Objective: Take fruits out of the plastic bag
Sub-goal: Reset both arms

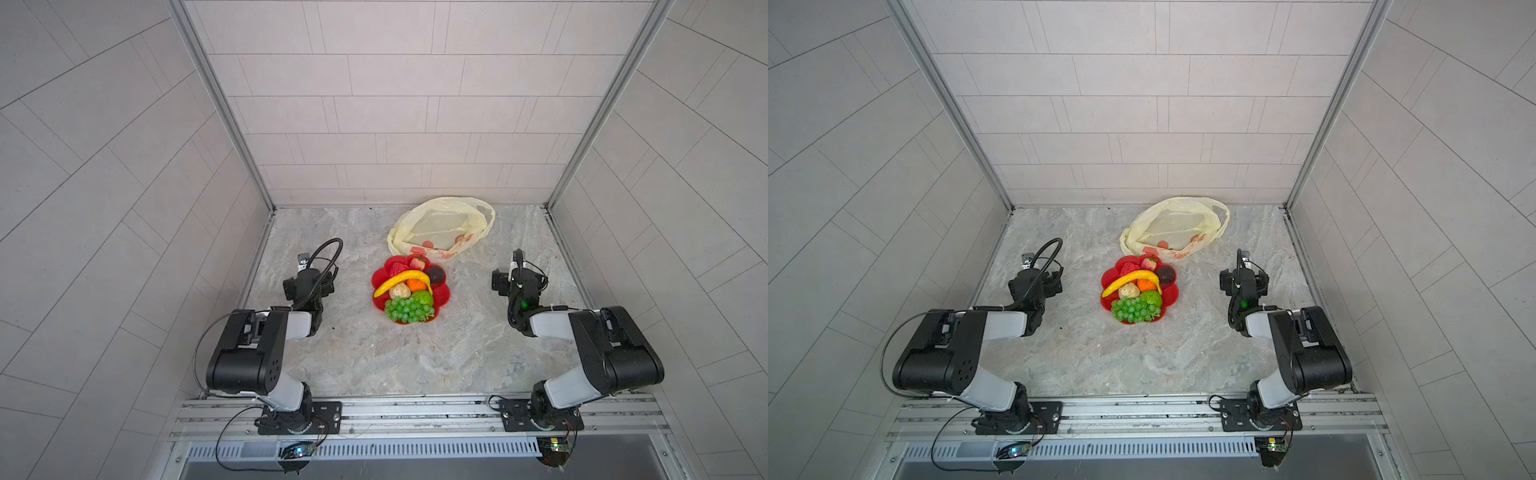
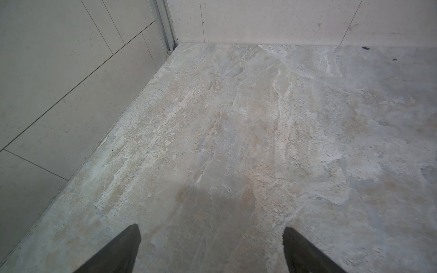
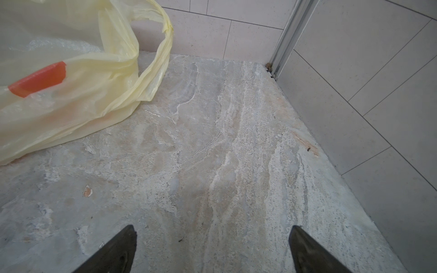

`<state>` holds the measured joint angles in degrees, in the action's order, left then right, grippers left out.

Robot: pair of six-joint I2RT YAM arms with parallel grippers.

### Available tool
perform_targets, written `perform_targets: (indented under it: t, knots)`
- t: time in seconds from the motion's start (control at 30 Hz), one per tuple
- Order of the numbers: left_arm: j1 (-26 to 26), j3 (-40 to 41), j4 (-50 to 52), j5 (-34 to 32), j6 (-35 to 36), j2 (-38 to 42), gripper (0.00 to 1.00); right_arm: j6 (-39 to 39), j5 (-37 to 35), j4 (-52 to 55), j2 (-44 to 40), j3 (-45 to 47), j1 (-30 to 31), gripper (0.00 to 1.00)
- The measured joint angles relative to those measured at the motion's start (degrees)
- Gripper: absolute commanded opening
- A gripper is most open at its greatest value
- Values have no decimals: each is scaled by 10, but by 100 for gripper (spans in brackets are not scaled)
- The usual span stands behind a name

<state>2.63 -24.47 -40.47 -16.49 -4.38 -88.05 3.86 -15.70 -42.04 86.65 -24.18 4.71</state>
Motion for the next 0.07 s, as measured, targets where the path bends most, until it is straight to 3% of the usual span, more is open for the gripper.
perform_targets:
  t: [0.07]
  knots:
    - [0,0,0,0,0,0,100,0,2,0,0,-1,-1,99]
